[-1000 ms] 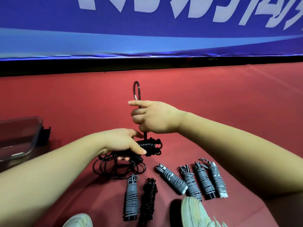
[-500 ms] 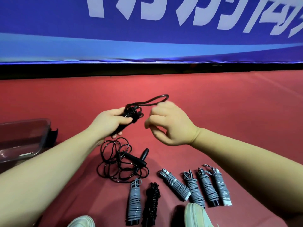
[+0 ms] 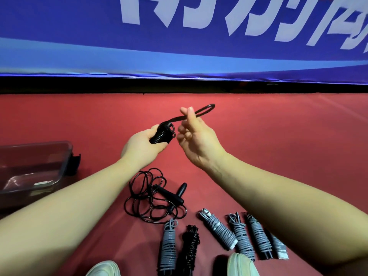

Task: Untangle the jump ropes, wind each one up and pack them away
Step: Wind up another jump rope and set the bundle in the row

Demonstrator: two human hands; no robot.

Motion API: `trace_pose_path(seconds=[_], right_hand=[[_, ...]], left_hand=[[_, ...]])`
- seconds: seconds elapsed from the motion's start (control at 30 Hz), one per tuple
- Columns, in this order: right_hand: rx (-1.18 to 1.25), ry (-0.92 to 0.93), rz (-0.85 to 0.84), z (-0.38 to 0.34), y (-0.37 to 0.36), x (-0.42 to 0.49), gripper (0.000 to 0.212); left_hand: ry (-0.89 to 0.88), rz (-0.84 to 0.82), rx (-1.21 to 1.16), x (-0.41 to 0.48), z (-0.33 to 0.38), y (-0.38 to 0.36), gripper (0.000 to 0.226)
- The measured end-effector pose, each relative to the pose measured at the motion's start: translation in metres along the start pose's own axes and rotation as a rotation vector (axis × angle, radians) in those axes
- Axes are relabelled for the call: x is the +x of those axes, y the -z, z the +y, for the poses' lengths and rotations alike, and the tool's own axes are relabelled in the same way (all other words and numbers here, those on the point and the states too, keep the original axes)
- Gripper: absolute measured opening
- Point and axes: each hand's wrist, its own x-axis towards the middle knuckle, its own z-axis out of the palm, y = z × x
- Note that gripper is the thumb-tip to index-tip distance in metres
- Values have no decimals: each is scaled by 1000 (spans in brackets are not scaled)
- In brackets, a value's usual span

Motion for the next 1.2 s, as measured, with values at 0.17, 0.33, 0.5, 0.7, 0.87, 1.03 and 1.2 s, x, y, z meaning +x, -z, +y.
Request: trace_pose_path(seconds=[0.17, 0.33, 0.5, 0.7, 0.87, 1.03, 1.2], right_hand=[[80, -42, 52, 0, 5, 12, 37], [247, -227, 139, 7, 19, 21, 30], [-51, -554, 83, -11, 26, 23, 30], [-704, -345, 14, -34, 27, 13, 19], [-706, -163, -41, -29, 38, 8, 32], [-1061, 262, -108, -23, 46, 7, 27], [-1023, 394, -59, -20, 47, 14, 26]], left_hand=[[28, 44, -284, -2, 6, -4, 50], [15, 38, -557, -11, 17, -12, 54], [-66, -41, -740, -19, 16, -15, 55], [-81, -198, -967, -20, 20, -9, 63], [-184, -299, -828, -18, 26, -13, 62], [-199, -249, -731, -17, 25, -17, 59], [-220, -234, -751, -17, 31, -17, 54]])
